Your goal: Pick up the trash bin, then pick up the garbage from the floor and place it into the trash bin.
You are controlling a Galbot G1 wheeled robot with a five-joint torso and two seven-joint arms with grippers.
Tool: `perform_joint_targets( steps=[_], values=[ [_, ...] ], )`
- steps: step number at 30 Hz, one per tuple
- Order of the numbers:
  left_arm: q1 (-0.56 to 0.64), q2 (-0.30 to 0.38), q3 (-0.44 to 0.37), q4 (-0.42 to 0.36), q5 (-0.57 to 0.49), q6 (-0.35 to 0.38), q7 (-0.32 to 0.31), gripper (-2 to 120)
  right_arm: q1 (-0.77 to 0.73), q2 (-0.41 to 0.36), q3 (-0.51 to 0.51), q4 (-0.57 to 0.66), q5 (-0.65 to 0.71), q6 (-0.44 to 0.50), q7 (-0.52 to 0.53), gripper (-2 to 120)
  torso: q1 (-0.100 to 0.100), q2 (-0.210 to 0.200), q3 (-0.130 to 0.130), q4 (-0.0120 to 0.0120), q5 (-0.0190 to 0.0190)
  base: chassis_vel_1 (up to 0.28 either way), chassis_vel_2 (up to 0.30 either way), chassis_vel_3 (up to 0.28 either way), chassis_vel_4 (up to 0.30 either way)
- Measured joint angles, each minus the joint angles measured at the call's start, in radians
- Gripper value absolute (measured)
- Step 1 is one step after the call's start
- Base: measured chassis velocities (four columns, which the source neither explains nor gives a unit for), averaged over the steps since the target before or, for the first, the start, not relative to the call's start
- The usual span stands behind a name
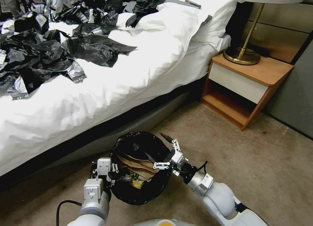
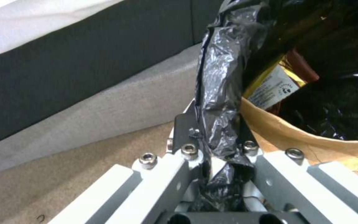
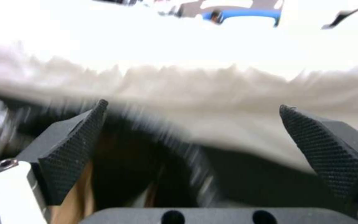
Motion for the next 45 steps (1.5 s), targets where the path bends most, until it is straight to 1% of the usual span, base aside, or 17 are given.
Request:
perform_joint_targets(
  steps=[1,4,5,6,8,9,10,11,12,13,14,16,20,25,31,45],
  values=[
    [0.000,0.000,0.000,0.000,0.000,0.000,0.000,1,0.000,0.000,0.000,0.000,0.000,0.000,0.000,100,0.000,0.000,0.000,0.0000,0.0000,0.000,0.000,0.000,0.000],
    [0.000,0.001,-0.003,0.004,0.000,0.000,0.000,1,-0.019,0.017,0.056,0.109,0.024,-0.011,0.056,100,0.000,0.000,0.000,0.0002,-0.0004,0.000,0.000,0.000,0.000],
    [0.001,0.001,-0.005,0.004,0.000,0.000,0.000,1,-0.043,0.042,0.093,0.156,0.019,-0.019,0.101,100,0.000,0.000,0.000,0.0001,-0.0003,0.000,0.000,0.000,0.000],
    [0.001,0.001,-0.005,0.004,0.000,0.000,0.000,1,-0.043,0.042,0.093,0.156,0.019,-0.019,0.101,100,0.000,0.000,0.000,0.0001,-0.0003,0.000,0.000,0.000,0.000],
    [0.002,0.002,-0.006,0.004,-0.001,0.000,0.000,1,-0.111,0.085,0.158,0.199,-0.037,-0.040,0.198,100,0.000,0.000,0.000,-0.0001,-0.0002,0.000,0.000,0.000,0.000],
    [0.002,0.004,-0.007,0.004,-0.002,0.000,0.001,1,-0.144,0.098,0.177,0.201,-0.061,-0.046,0.237,100,0.000,0.000,0.000,-0.0001,-0.0004,0.000,0.000,0.000,0.000],
    [0.002,0.004,-0.007,0.004,-0.002,0.000,0.001,1,-0.144,0.098,0.177,0.201,-0.061,-0.046,0.237,100,0.000,0.000,0.000,-0.0001,-0.0004,0.000,0.000,0.000,0.000],
    [0.002,0.005,-0.008,0.004,-0.004,0.000,0.001,1,-0.180,0.112,0.188,0.197,-0.081,-0.050,0.278,100,0.000,0.000,0.000,-0.0006,-0.0002,0.000,0.000,0.000,0.000],
    [0.000,0.007,-0.010,0.003,-0.008,0.000,0.001,1,-0.214,0.129,0.195,0.181,-0.097,-0.051,0.319,100,0.000,0.000,0.000,-0.0003,-0.0003,0.000,0.000,0.000,0.000],
    [0.000,0.008,-0.010,0.003,-0.009,0.001,0.001,1,-0.229,0.137,0.196,0.168,-0.104,-0.050,0.341,100,0.000,0.000,0.000,-0.0004,-0.0003,0.000,0.000,0.000,0.000],
    [0.000,0.008,-0.010,0.003,-0.009,0.001,0.001,1,-0.229,0.137,0.196,0.168,-0.104,-0.050,0.341,100,0.000,0.000,0.000,-0.0004,-0.0003,0.000,0.000,0.000,0.000],
    [0.000,0.009,-0.011,0.000,-0.012,0.005,0.001,1,-0.268,0.179,0.196,0.103,-0.133,-0.033,0.416,100,0.000,0.000,0.000,-0.0002,-0.0001,0.000,0.000,0.000,0.000],
    [0.008,0.011,-0.012,-0.007,-0.012,0.005,0.001,1,-0.281,0.200,0.189,0.062,-0.141,-0.020,0.433,100,0.000,0.000,0.000,-0.0001,-0.0001,0.000,0.000,0.000,0.000],
    [0.015,0.013,-0.016,-0.014,-0.012,0.006,0.003,1,-0.267,0.195,0.183,0.053,-0.145,-0.017,0.430,100,0.000,0.000,0.000,-0.0001,0.0000,0.000,0.000,0.000,0.000],
    [0.022,0.012,-0.019,-0.024,-0.010,0.005,0.003,1,-0.246,0.169,0.188,0.070,-0.142,-0.026,0.412,100,0.000,0.000,0.000,0.0000,-0.0003,0.036,0.035,0.036,0.029],
    [0.046,0.014,-0.027,-0.039,0.000,0.009,0.003,1,-0.238,0.171,0.180,0.087,-0.127,-0.051,0.411,100,0.000,0.000,0.000,-0.0001,-0.0001,0.088,0.091,0.098,0.093]
  ],
)
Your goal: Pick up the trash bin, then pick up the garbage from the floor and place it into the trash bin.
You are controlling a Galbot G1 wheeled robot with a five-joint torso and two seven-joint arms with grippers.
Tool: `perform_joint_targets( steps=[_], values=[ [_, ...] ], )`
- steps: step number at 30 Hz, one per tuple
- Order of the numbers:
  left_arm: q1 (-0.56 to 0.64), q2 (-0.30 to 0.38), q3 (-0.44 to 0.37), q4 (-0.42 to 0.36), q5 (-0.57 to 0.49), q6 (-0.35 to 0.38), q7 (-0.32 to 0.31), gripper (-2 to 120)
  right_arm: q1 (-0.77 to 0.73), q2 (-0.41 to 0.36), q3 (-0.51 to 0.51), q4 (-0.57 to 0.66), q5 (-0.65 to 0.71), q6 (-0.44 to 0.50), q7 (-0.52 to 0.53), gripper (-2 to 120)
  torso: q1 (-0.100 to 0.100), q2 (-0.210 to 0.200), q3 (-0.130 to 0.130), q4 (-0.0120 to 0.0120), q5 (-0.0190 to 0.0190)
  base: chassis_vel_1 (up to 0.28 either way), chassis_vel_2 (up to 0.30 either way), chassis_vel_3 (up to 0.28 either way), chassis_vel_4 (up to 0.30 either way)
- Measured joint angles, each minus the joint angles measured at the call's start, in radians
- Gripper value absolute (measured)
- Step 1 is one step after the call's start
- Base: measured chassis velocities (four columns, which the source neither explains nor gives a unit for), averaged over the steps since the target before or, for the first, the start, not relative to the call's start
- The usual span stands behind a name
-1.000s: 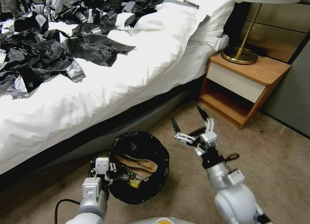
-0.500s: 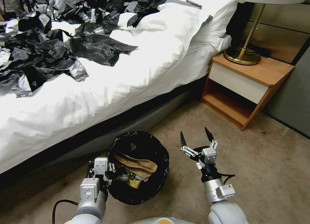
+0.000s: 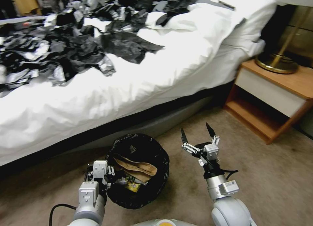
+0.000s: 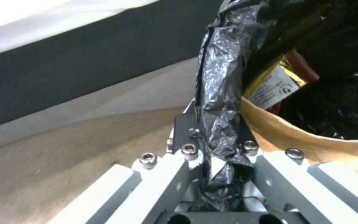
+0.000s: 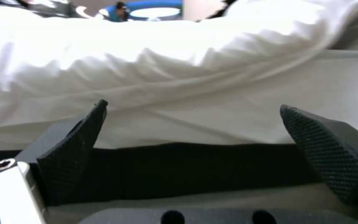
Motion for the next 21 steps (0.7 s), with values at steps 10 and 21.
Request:
perform_joint_targets(
  steps=[10,21],
  values=[
    [0.015,-0.012,0.005,-0.007,0.010,0.001,-0.005,1,0.011,0.005,-0.021,0.030,0.023,-0.021,-0.028,100,0.000,0.000,0.000,0.0000,-0.0001,0.128,0.125,0.119,0.127],
    [0.028,-0.014,0.006,-0.012,0.016,-0.001,-0.008,1,-0.022,-0.003,-0.037,0.040,0.007,-0.021,-0.046,100,0.000,0.000,0.000,-0.0001,-0.0001,0.117,0.119,0.132,0.130]
  ],
)
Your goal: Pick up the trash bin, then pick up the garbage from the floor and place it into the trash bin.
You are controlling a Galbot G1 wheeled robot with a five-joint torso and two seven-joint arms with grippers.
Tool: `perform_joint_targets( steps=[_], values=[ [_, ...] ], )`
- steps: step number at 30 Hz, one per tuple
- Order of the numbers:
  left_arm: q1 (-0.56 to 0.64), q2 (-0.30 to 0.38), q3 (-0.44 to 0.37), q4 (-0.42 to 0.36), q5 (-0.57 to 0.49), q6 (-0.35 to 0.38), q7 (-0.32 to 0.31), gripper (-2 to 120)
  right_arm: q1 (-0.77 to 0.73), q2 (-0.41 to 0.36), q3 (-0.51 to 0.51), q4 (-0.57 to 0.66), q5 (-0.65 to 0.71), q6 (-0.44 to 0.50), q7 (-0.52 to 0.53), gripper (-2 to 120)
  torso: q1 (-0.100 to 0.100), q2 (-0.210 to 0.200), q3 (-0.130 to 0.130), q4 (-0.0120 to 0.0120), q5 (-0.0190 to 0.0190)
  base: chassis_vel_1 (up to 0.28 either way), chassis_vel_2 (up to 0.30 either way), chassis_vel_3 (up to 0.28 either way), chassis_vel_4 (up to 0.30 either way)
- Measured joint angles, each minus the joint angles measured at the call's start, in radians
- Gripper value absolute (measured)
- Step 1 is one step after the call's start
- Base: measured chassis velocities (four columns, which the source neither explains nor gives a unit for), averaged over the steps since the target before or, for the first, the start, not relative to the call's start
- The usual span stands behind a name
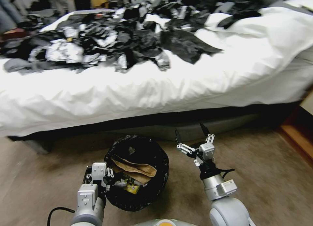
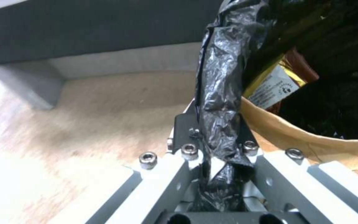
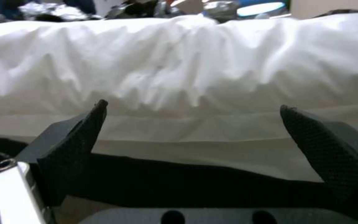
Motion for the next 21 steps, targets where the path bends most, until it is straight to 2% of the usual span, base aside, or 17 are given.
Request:
perform_joint_targets(
  steps=[21],
  values=[
    [0.011,0.008,0.000,-0.013,0.001,-0.001,-0.002,1,-0.014,-0.004,0.001,0.009,-0.020,-0.009,0.002,100,0.000,0.000,0.000,0.0000,0.0000,0.127,0.119,0.127,0.121]
  ],
)
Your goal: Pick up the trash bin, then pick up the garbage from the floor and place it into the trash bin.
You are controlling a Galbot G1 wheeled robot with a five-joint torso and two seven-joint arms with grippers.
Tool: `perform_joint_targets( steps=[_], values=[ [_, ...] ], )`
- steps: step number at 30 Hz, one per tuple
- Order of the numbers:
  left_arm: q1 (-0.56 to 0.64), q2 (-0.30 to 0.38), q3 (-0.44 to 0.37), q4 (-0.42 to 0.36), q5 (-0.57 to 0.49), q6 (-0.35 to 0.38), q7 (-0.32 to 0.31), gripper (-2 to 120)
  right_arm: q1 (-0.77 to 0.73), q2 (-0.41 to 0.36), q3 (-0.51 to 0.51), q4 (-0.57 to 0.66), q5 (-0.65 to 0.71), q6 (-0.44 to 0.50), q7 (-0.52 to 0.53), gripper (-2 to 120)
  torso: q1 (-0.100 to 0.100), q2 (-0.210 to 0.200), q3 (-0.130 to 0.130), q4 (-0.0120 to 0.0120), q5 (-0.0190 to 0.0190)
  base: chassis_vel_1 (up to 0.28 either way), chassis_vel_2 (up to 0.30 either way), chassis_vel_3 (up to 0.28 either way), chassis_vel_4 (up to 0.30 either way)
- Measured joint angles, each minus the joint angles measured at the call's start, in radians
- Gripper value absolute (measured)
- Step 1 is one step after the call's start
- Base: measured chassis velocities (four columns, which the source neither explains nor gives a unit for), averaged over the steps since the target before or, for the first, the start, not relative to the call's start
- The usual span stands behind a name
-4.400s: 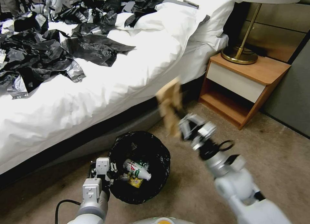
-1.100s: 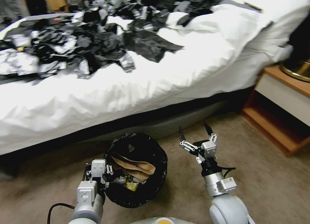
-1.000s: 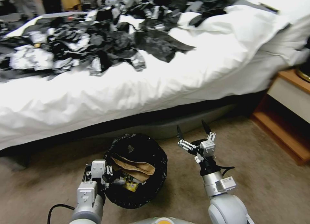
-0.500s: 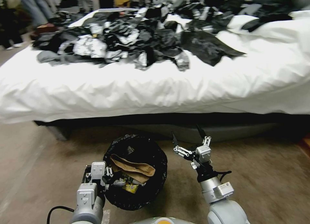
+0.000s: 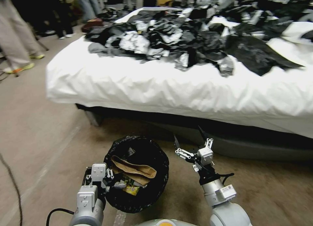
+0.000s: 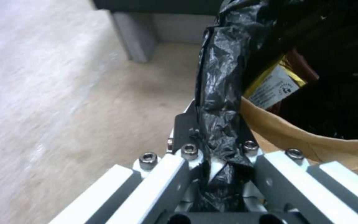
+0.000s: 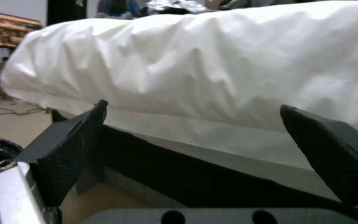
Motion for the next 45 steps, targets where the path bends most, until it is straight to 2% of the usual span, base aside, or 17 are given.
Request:
perform_joint_targets(
  steps=[45],
  values=[
    [-0.021,-0.005,0.005,0.001,-0.001,0.001,0.001,1,0.008,0.003,0.002,0.013,-0.001,-0.007,-0.014,100,0.000,0.000,0.000,0.0000,0.0000,0.126,0.127,0.124,0.123]
  ],
)
